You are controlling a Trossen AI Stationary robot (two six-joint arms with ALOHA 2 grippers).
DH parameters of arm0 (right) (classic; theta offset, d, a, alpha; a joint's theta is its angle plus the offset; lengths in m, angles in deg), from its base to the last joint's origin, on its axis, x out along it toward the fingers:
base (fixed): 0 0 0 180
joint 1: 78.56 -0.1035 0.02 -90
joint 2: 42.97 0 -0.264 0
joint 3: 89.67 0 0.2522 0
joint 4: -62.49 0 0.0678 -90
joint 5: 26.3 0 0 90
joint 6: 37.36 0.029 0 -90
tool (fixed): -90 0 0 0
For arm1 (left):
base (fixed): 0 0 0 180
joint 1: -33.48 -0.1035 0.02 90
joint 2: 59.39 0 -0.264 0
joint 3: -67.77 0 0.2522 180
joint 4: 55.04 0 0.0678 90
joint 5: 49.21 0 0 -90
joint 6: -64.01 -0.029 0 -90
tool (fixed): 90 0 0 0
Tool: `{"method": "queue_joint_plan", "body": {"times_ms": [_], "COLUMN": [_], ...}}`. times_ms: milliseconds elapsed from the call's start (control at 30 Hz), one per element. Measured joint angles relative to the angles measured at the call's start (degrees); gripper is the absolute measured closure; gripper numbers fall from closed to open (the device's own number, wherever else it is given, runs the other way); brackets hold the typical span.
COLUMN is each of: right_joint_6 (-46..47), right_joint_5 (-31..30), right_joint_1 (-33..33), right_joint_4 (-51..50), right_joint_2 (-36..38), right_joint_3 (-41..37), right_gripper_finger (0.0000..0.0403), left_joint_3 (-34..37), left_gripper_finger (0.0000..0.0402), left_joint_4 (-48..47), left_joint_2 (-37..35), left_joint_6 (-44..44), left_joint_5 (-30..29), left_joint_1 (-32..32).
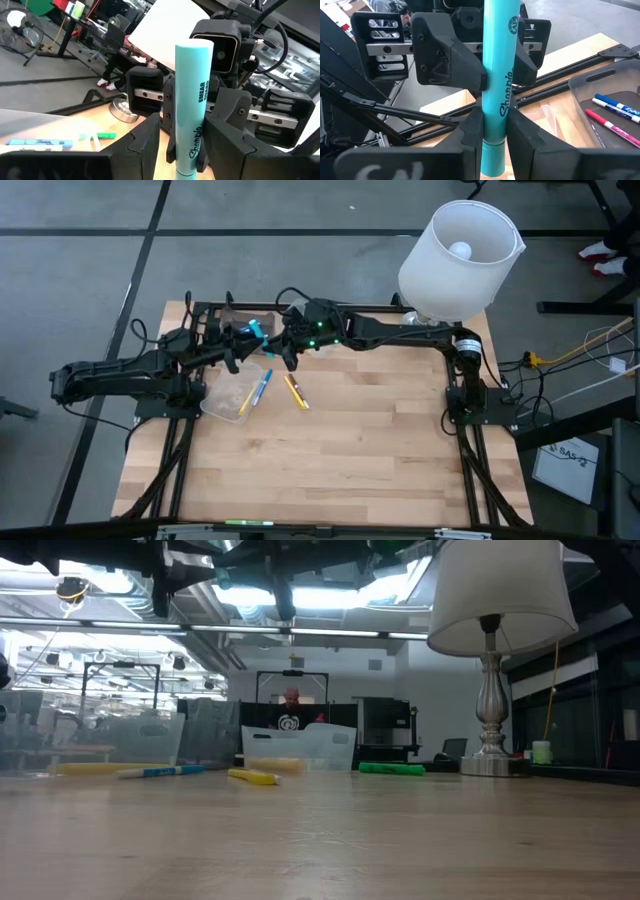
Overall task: Pick & Place Markers
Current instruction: Put the light blue highlighter into the top transparent bin
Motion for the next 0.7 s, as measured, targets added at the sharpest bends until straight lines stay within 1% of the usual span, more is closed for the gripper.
{"method": "queue_joint_plan", "body": {"times_ms": [100, 200, 267, 333, 467, 500, 600, 700], "right_joint_6": [0.01, -0.02, -0.02, -0.02, -0.07, -0.02, -0.01, 0.00], "right_joint_5": [-0.01, 0.15, 0.28, 0.25, -0.10, -0.10, 0.08, 0.21], "right_joint_1": [-0.36, -0.93, -1.25, -1.46, -1.85, -1.91, -1.98, -2.04], "right_joint_4": [-0.15, -0.38, -0.48, -0.50, -0.60, -0.61, -0.72, -1.22], "right_joint_2": [0.00, 0.00, 0.00, 0.00, 0.00, 0.00, 0.00, 0.00], "right_joint_3": [0.00, 0.00, 0.00, 0.00, -0.02, -0.02, -0.02, -0.02], "right_gripper_finger": [0.0341, 0.0341, 0.0341, 0.0337, 0.0295, 0.0284, 0.0257, 0.0242], "left_joint_3": [0.00, 0.00, 0.00, 0.00, -0.02, -0.02, -0.02, -0.02], "left_gripper_finger": [0.0262, 0.0264, 0.0270, 0.0286, 0.0337, 0.0342, 0.0342, 0.0342], "left_joint_4": [-0.04, 0.17, 0.47, 0.51, 0.55, 0.55, 0.46, 0.28], "left_joint_2": [0.00, 0.04, 0.17, 0.21, 0.33, 0.36, 0.39, 0.42], "left_joint_6": [0.56, 0.56, 0.56, 0.56, 0.60, 0.61, 0.32, 0.23], "left_joint_5": [0.56, 2.82, 4.05, 4.45, 4.83, 4.83, 4.81, 4.77], "left_joint_1": [0.04, 0.04, 0.07, 0.07, 0.11, 0.11, 0.11, 0.17]}}
